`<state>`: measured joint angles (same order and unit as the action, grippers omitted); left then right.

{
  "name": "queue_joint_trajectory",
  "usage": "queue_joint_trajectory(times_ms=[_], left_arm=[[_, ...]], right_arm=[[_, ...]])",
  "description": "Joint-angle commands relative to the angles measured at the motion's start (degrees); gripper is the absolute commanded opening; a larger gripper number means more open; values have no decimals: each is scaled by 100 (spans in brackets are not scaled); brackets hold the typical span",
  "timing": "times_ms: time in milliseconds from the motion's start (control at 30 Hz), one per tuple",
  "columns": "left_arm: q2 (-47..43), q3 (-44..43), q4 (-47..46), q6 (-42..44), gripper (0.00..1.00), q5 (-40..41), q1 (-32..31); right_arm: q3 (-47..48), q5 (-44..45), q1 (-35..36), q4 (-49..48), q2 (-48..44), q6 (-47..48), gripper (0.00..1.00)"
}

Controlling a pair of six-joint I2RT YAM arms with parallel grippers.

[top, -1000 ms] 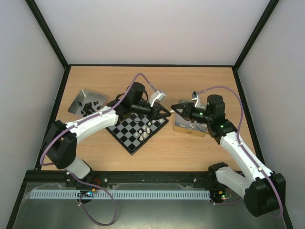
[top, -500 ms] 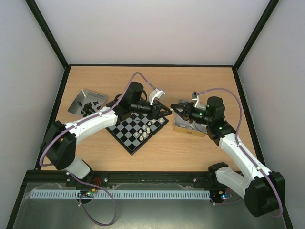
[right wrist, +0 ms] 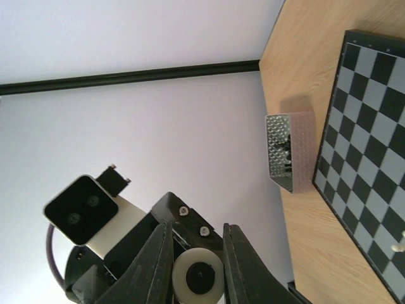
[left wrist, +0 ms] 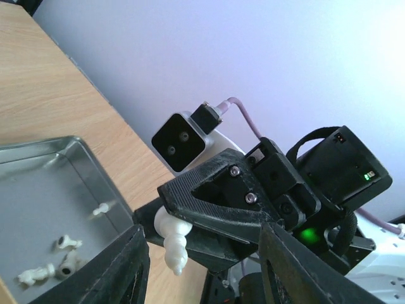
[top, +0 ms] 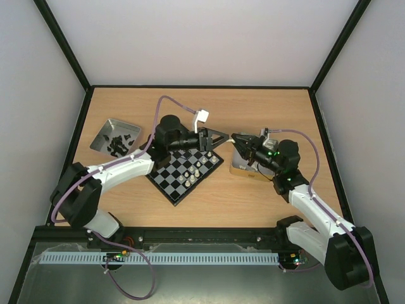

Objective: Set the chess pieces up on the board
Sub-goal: Place the chess piece on the chessboard.

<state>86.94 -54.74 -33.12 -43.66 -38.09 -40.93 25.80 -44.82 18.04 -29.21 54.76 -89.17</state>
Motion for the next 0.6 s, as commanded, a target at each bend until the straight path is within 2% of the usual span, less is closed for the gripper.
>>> queue_joint_trajectory(times_ms=[0, 167, 367, 567], left_arm=[[104, 44, -532, -336, 49, 76, -105], [178, 12, -366, -273, 46, 108, -151], [240, -70, -350, -236, 27, 79, -170], [318, -249, -147, -99, 22, 240, -170]], right_arm=[[-57, 190, 33, -631, -110, -522, 7], [-88, 180, 33, -830, -87, -637, 8], [-115, 132, 34, -823, -32, -617, 8], [-92, -17, 33, -701, 34, -504, 8]])
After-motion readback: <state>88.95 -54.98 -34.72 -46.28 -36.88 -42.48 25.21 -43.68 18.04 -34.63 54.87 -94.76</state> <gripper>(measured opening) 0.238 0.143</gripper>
